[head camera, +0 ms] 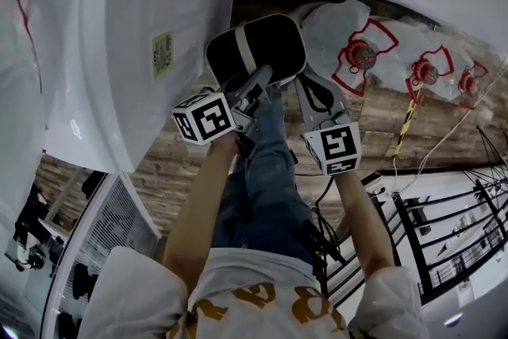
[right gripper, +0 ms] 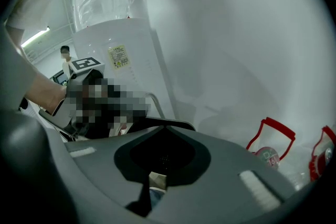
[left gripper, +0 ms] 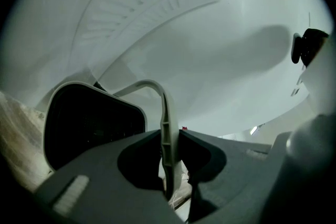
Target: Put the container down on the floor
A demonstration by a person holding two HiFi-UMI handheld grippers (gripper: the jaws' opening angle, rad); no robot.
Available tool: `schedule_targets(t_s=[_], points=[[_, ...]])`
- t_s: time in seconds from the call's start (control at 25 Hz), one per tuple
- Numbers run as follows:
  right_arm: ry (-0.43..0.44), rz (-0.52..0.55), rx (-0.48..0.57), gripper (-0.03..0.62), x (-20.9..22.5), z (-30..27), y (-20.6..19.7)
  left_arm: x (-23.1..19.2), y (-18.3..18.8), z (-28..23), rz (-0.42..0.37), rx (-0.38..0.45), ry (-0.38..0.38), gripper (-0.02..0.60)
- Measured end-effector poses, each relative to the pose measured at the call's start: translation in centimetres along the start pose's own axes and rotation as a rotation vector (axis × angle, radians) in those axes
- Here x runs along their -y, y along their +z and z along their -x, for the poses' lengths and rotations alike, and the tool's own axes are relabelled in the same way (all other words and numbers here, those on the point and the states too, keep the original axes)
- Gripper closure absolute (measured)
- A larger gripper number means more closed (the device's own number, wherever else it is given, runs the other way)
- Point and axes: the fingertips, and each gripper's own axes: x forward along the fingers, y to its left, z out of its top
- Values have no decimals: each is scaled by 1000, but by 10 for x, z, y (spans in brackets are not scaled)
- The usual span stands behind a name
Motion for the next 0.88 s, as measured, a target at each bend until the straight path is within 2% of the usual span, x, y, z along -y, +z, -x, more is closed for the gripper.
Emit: schedule_targets(t_s=[0.28,0.6,0.88], points=[[11,-28,14,565,2,-27,-9,-25,2,-15,-2,-9,26,502],[13,-31,-15,565,1,-55,-33,-56,-4,-31,2,-20,57,502],[9,-40,-38,565,1,-75,-50,-87,-20,-47,-40,-83,112,502]])
